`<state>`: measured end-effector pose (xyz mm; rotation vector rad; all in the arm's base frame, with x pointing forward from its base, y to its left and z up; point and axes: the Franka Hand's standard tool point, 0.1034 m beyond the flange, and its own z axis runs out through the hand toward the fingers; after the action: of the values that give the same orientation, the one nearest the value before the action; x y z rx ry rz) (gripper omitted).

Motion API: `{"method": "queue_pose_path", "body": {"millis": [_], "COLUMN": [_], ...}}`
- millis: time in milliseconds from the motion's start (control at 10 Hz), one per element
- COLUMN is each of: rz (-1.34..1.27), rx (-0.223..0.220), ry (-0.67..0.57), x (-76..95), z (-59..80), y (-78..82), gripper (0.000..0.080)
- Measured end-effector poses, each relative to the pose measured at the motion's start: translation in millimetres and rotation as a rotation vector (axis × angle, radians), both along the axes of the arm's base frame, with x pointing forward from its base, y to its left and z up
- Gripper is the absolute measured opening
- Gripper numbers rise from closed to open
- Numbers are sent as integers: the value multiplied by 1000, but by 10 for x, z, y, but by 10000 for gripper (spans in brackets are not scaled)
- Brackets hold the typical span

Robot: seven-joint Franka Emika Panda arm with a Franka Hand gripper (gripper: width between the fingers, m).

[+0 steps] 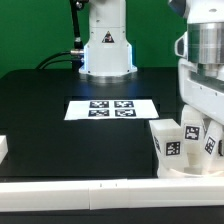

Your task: Assemble stool

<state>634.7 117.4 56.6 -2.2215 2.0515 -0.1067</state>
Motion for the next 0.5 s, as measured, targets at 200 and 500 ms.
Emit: {"method": "queue_pose_path", "body": {"millis": [200, 500], "rz": [-294, -481], "rx": [63, 102], "ry": [-49, -39], "x": [10, 10], "z": [20, 8], "y": [-13, -6], "gripper": [327, 327]}}
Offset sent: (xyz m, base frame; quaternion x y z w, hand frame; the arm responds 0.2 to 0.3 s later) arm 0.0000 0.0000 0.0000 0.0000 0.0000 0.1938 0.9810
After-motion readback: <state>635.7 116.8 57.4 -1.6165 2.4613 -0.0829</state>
